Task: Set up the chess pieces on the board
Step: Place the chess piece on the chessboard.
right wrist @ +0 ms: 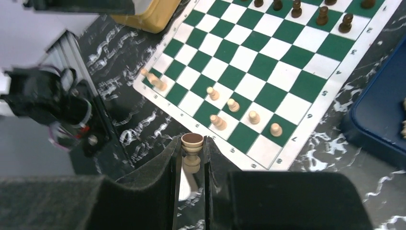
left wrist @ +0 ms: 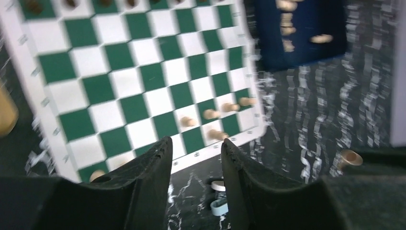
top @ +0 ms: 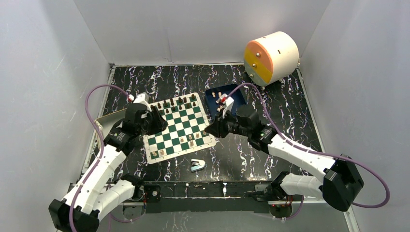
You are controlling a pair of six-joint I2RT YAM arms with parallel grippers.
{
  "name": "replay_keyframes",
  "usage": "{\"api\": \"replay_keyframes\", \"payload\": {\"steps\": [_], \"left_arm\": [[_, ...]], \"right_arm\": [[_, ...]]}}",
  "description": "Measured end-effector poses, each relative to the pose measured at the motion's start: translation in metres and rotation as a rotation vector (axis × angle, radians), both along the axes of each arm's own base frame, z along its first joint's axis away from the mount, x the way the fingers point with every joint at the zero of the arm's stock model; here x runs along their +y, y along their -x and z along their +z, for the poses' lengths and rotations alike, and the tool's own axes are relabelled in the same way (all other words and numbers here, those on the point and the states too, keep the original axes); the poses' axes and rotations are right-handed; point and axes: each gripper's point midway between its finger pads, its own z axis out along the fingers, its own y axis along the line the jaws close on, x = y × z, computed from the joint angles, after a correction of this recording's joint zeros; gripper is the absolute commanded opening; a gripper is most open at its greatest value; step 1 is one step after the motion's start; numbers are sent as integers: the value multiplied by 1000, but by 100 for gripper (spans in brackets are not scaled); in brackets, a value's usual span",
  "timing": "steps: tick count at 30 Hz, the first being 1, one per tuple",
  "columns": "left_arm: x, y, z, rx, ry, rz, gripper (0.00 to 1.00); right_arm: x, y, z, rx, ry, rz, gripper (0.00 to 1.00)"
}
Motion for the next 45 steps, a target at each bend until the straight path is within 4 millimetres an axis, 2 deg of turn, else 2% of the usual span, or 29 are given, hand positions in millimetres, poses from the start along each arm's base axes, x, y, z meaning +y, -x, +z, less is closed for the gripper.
{"api": "replay_keyframes", "payload": {"steps": [4, 8, 11, 19, 21, 24, 32, 39, 45], "left_arm": [[-33, -8, 39, -156, 87, -208, 43], [-65, -9, 65, -253, 174, -391, 48], [-82, -7, 80, -319, 224, -503, 53], [-104, -6, 114, -542, 314, -636, 66], [-107, -7, 120, -576, 333, -644, 66], [-111, -9, 130, -624, 342, -656, 65], [-127, -17, 120, -636, 295, -686, 59], [-149, -15, 122, -678, 258, -724, 55], [-160, -25, 122, -697, 244, -698, 49]], "right_arm": [[7, -3, 14, 162, -73, -88, 25], [14, -7, 30, 307, -200, -181, 26], [18, -17, 52, 385, -336, -256, 26], [18, -42, 105, 487, -637, -386, 25], [19, -47, 111, 505, -686, -402, 25], [22, -55, 110, 534, -723, -429, 25], [22, -65, 111, 588, -799, -477, 26], [22, -68, 114, 612, -834, -482, 26], [23, -67, 117, 632, -857, -475, 26]]}}
